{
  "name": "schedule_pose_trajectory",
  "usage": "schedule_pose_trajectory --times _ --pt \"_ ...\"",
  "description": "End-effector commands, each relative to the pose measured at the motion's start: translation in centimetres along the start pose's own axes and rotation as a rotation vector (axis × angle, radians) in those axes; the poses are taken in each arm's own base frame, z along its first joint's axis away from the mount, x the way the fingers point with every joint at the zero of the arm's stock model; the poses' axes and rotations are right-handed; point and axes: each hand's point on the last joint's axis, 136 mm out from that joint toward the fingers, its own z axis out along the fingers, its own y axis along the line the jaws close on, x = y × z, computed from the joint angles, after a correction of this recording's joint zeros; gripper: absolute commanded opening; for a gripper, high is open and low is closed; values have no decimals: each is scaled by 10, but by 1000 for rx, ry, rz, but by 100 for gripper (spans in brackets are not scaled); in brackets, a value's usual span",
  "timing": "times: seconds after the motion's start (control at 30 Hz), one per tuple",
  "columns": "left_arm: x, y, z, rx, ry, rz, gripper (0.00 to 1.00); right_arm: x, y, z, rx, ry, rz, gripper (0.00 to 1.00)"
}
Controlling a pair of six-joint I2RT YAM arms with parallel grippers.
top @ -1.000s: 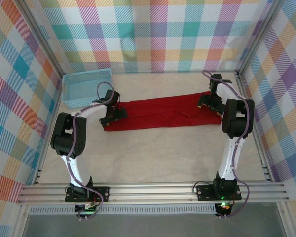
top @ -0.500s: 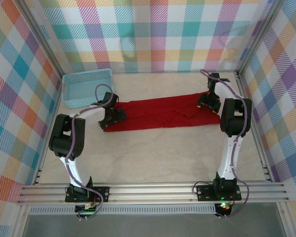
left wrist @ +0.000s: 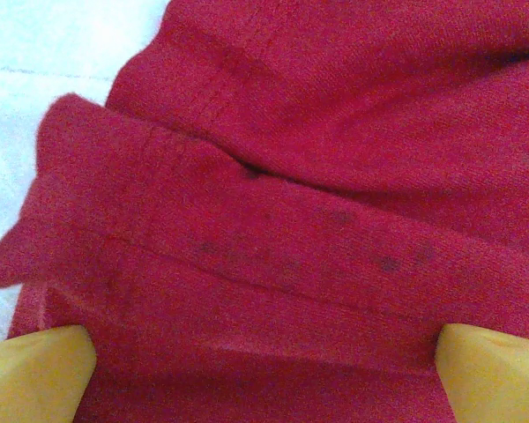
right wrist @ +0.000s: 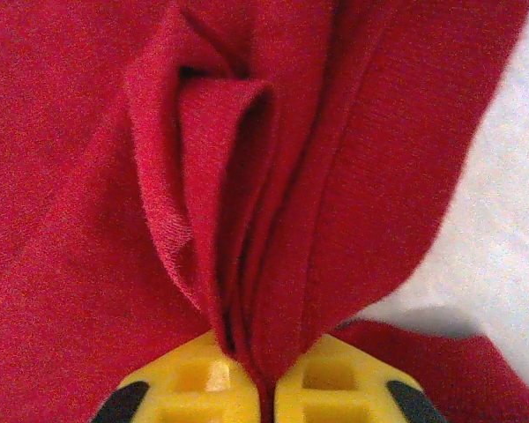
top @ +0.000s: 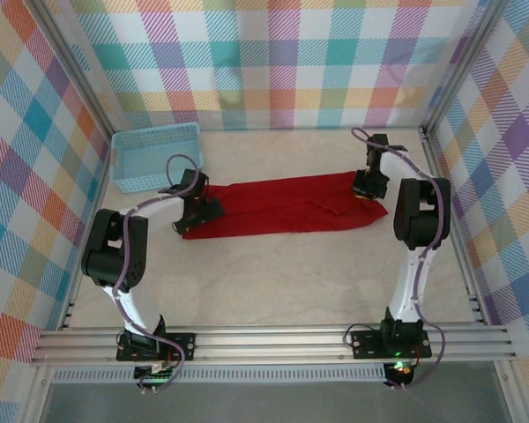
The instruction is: Fold the inside-out t-shirt
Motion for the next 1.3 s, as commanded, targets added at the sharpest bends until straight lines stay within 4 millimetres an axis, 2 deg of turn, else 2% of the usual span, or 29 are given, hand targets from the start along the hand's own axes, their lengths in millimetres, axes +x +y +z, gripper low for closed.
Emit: schedule_pose_trajectory --times 0.0,0.07,0.23,0.33,0.4,0.63,0.73,0.9,1.1,1.27 --pt "25 16 -1 -23 92 -9 100 8 -27 -16 115 -24 8 0" --pt "26 6 -13 17 91 2 100 6 -34 -31 147 -66 6 0" --pt "12 -22 -65 114 29 36 100 5 -49 -65 220 -134 -16 0" --pt "2 -27 -77 129 4 47 100 4 -51 -81 237 -170 -29 0" --pt "1 -30 -73 122 12 59 99 4 -54 -90 266 -186 -42 0" --pt "8 -30 -34 13 55 119 90 -1 -50 -106 336 -221 -116 0" --pt "17 -40 -21 19 85 145 85 -4 -48 -115 409 -237 -166 0" --pt "34 -60 -13 28 107 201 78 -14 -40 -136 465 -274 -220 0" --pt "71 -88 -10 88 149 236 69 -24 -25 -165 504 -328 -306 0" --pt "110 -111 -19 157 170 247 68 -27 10 -179 504 -367 -431 0"
